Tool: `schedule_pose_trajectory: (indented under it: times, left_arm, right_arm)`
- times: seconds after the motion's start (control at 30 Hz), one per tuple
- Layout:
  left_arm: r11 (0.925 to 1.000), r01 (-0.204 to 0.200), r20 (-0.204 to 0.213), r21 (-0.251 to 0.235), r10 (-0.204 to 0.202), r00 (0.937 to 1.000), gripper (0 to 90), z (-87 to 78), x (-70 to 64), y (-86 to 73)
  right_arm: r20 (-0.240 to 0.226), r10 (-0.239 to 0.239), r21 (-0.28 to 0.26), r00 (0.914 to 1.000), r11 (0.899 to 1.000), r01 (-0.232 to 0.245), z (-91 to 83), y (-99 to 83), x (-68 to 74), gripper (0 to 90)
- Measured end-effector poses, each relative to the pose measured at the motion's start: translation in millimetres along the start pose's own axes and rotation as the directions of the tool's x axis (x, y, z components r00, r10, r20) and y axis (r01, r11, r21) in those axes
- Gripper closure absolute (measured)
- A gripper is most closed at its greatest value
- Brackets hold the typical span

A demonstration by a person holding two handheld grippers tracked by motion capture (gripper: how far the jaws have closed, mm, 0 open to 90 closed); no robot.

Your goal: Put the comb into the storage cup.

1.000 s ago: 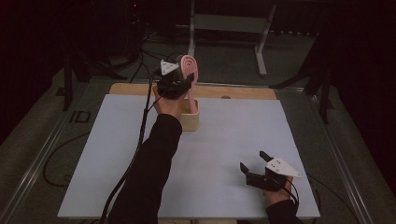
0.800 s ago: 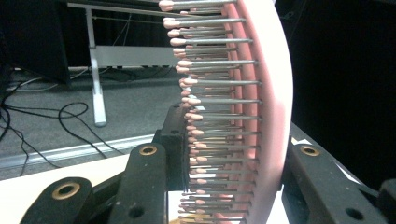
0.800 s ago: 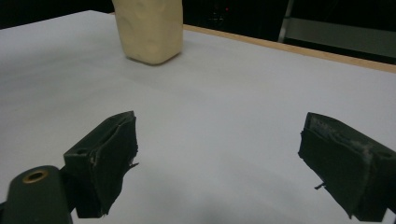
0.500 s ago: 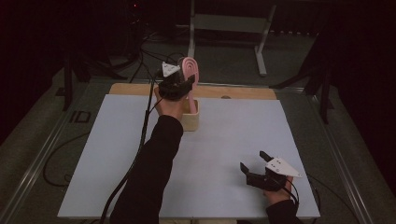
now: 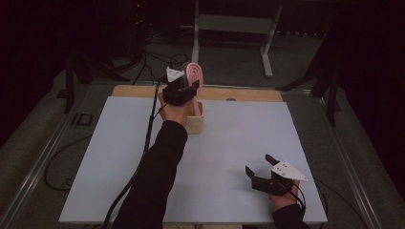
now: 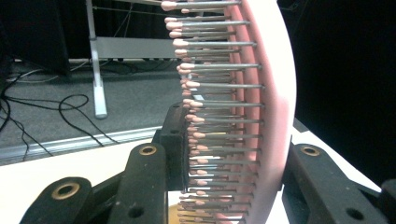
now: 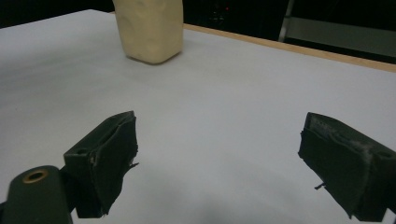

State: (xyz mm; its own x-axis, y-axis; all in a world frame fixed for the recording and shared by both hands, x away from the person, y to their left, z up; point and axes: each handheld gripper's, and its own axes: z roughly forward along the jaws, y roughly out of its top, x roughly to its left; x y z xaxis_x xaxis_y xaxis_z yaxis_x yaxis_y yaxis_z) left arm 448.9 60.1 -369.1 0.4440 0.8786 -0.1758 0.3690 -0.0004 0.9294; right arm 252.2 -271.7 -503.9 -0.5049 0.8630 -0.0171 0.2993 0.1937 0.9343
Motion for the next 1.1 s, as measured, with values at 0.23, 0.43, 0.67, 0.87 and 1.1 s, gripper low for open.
schedule_pose_trajectory:
  times: [0.23,0.43,0.67,0.87,1.1]
  left_arm:
    - [0.9999,-0.008,0.0,0.009,0.008,1.0,63.5,2.3,-2.0,-3.0]
    - [0.9999,-0.004,-0.005,0.012,0.005,1.0,63.5,3.5,-2.5,-5.4]
    - [0.9998,-0.005,-0.001,0.02,0.005,1.0,63.4,5.1,-3.3,-8.0]
    - [0.9998,-0.002,-0.002,0.021,0.002,1.0,63.3,6.6,-4.6,-9.9]
    - [0.9996,0.0,-0.003,0.027,0.0,1.0,63.2,8.3,-5.3,-13.1]
  right_arm:
    - [-0.002,-0.001,0.0,1.0,1.0,0.001,0.3,-0.1,0.2,11.1]
    - [-0.004,0.0,0.001,1.0,1.0,0.0,0.3,-0.1,0.2,11.2]
    - [-0.005,-0.002,0.001,1.0,1.0,0.002,0.6,-0.2,0.4,11.2]
    - [-0.003,-0.001,0.003,1.0,1.0,0.001,0.8,-0.2,0.7,11.2]
    - [-0.004,-0.001,0.003,1.0,1.0,0.001,0.8,-0.2,0.6,11.2]
